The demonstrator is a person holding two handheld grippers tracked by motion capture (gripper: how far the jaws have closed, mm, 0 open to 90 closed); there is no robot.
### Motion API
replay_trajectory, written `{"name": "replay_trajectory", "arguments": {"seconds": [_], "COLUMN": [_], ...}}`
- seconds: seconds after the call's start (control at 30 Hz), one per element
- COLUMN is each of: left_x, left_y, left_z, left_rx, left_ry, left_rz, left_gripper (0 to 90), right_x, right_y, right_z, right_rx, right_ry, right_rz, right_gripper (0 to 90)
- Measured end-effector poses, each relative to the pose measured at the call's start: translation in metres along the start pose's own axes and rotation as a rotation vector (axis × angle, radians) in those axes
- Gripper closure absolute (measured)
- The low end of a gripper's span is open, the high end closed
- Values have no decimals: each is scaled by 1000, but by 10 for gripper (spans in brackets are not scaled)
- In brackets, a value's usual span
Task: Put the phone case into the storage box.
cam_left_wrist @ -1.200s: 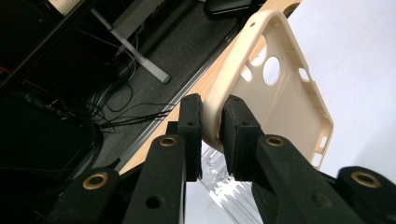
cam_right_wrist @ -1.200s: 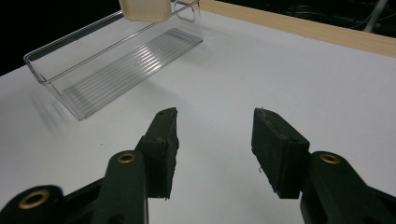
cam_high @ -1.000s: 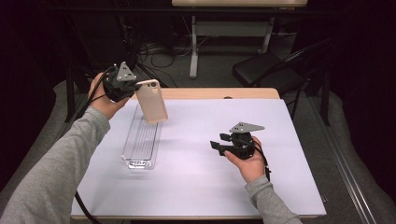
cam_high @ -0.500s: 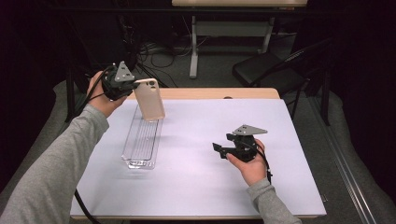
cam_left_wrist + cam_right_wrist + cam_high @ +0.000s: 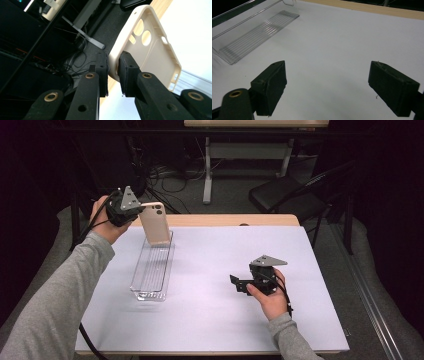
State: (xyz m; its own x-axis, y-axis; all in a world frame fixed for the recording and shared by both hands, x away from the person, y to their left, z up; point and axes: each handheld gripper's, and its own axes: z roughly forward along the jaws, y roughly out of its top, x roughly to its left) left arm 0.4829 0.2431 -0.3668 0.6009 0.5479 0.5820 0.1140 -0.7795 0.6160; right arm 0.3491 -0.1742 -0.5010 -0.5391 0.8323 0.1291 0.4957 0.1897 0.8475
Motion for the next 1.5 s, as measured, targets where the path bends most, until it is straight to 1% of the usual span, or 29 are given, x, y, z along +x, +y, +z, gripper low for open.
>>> {"name": "replay_trajectory", "arguments": {"seconds": [0.13, 0.23, 0.3, 0.47, 0.53, 0.7, 0.8, 1.0, 1.2, 1.23, 1.3, 1.43, 1.5], "left_x": [0, 0, -1, -5, -6, -8, -9, -12, -18, -19, -22, -25, -26], "left_y": [-3, -3, -4, -4, -4, -5, -6, -8, -12, -13, -14, -16, -16], "left_z": [5, 9, 12, 20, 22, 25, 28, 34, 41, 42, 45, 50, 51], "left_rx": [-9, -6, -5, 5, 8, 8, 10, 17, 17, 14, 12, 22, 20], "left_ry": [13, 15, 16, 36, 40, 49, 53, 57, 60, 61, 68, 73, 77], "left_rz": [21, 38, 46, 83, 91, 104, 113, 121, 120, 126, 126, 140, 140], "left_gripper": [789, 789, 789, 789, 789, 789, 789, 789, 789, 790, 790, 790, 790], "right_x": [-2, -3, -4, -6, -7, -8, -8, -8, -9, -10, -9, -9, -9], "right_y": [-2, -4, -5, -7, -9, -11, -11, -11, -14, -14, -14, -14, -15], "right_z": [0, -2, -2, -3, -3, -3, -3, -4, -3, -3, -3, -2, -2], "right_rx": [-9, -18, -22, -27, -27, -30, -31, -33, -27, -26, -25, -25, -22], "right_ry": [-15, -13, -6, -20, -27, -50, -56, -57, -57, -57, -55, -49, -48], "right_rz": [18, 37, 45, 46, 38, 41, 40, 35, 41, 39, 37, 36, 38], "right_gripper": [123, 55, 30, 1, 0, 0, 0, 0, 0, 0, 0, 0, 0]}}
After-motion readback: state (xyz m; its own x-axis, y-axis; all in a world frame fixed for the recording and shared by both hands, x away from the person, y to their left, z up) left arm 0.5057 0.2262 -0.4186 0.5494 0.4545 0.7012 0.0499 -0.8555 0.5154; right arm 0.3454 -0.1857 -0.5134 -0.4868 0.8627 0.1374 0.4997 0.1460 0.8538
